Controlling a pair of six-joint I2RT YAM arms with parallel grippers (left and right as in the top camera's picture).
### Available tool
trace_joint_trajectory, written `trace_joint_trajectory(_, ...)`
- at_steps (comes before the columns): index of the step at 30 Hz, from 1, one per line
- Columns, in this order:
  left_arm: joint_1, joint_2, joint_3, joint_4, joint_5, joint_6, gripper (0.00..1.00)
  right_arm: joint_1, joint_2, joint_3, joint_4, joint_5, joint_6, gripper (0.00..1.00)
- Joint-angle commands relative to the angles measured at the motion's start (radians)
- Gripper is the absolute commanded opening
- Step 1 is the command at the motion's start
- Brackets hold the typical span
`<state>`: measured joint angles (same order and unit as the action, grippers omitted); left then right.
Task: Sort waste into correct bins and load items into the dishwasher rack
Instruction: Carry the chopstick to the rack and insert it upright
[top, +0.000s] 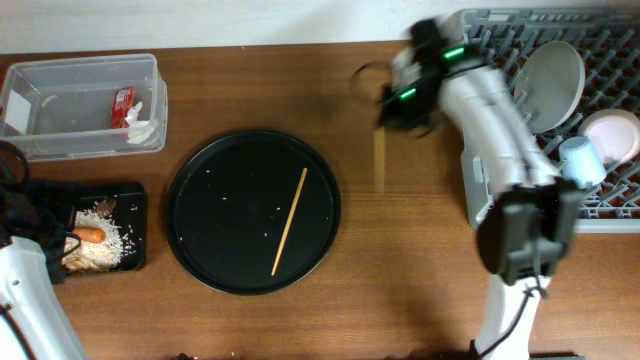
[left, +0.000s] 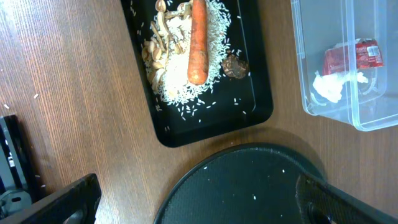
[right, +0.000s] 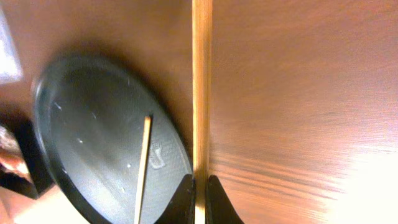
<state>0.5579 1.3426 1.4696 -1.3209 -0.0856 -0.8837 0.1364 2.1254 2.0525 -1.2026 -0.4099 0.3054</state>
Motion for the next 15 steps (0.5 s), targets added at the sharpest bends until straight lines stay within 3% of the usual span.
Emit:
trace_joint_trajectory(1,0.003,-0.007,0.001,-0.001,-0.008,-0.010,0.99,-0.183,-0.070,0.156,-0.051,-0.024,-0.175,0.04)
trace_joint_trajectory(7,0.003,-0.007,0.001,-0.001,-0.008,-0.010,0.99,-0.412,-0.063,0.203,-0.011,-0.016,-0.416,0.04)
trace_joint_trajectory(11,0.003,-0.007,0.001,-0.001,-0.008,-0.010,0.99,-0.445,-0.046,0.202,0.024,0.143,-0.486,0.04)
trace_joint_trajectory(15,0.003,-0.007,0.001,-0.001,-0.008,-0.010,0.99,-0.438,-0.014,0.201,0.086,0.141,-0.485,0.04)
